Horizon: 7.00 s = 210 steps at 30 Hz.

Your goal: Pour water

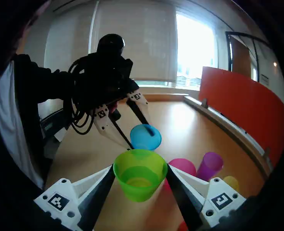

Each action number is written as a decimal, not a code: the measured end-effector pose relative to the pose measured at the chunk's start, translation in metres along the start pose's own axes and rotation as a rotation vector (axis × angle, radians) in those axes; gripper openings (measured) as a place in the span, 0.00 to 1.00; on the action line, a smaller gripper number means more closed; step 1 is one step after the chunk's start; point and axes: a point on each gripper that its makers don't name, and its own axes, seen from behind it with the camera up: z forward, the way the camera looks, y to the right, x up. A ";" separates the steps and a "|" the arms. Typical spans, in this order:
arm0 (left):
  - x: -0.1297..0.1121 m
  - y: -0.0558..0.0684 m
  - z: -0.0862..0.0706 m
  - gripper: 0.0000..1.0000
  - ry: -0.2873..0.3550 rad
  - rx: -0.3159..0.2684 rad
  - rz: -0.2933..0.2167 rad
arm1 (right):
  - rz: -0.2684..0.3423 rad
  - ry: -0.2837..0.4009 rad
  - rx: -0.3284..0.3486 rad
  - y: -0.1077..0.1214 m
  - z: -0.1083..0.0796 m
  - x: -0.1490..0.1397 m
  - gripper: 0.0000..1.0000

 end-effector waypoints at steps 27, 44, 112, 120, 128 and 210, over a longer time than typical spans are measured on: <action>-0.017 0.011 0.030 0.84 -0.047 -0.057 0.020 | 0.010 -0.083 0.008 0.004 0.017 -0.038 0.93; -0.026 0.013 0.039 0.84 -0.037 -0.069 -0.006 | 0.013 -0.095 0.006 0.005 0.023 -0.050 0.93; -0.081 0.020 0.017 0.85 -0.130 -0.038 -0.028 | 0.049 -0.155 -0.050 0.000 0.016 -0.089 1.00; -0.089 0.021 0.006 0.85 -0.139 -0.012 -0.048 | 0.064 -0.173 -0.095 -0.001 -0.005 -0.101 1.00; -0.097 0.018 -0.009 0.84 -0.135 0.040 -0.102 | 0.102 -0.160 -0.155 -0.004 -0.026 -0.103 1.00; -0.048 -0.055 -0.119 0.85 0.282 0.738 -0.503 | 0.414 0.116 -1.033 0.073 -0.195 -0.093 1.00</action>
